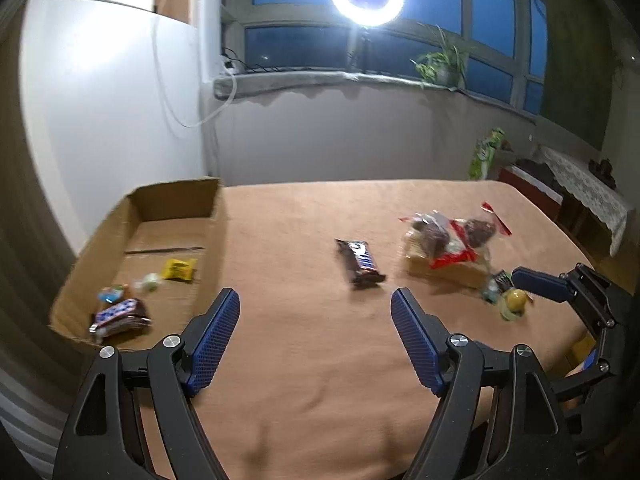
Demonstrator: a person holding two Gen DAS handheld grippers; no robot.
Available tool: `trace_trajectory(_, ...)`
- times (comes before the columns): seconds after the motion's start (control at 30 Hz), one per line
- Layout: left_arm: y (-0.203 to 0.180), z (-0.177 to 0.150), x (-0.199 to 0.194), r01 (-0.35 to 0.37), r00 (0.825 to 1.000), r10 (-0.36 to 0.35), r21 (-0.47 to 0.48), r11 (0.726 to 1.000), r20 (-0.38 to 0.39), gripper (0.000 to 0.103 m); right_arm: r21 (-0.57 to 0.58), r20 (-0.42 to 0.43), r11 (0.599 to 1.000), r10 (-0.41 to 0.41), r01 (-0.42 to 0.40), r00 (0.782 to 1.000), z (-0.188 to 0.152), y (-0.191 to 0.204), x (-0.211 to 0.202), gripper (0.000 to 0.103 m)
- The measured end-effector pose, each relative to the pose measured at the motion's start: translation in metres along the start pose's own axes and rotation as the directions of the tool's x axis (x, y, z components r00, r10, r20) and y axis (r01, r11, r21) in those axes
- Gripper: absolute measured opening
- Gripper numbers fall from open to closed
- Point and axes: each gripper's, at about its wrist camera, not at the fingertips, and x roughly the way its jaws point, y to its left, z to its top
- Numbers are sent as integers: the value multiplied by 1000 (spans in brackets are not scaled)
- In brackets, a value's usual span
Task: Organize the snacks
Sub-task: 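Move both open tools back toward the snacks on the table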
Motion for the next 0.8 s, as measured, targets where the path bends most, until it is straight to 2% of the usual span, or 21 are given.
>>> trace_trajectory(0.37,-35,-2,17,53,998,-51,53,997,-45,78,71,-29,994,-85,87,996,-25,-49,-12,84)
trace_trajectory(0.6,-43,1,29,52,997,-47,79,996,-62,78,108,-60,983,-143,149,988,-44,-80,-17,84)
trace_trajectory(0.8,-47,6,59,22,996,-14,92,996,-88,78,152,-95,974,-153,167,984,-59,-102,-16,83)
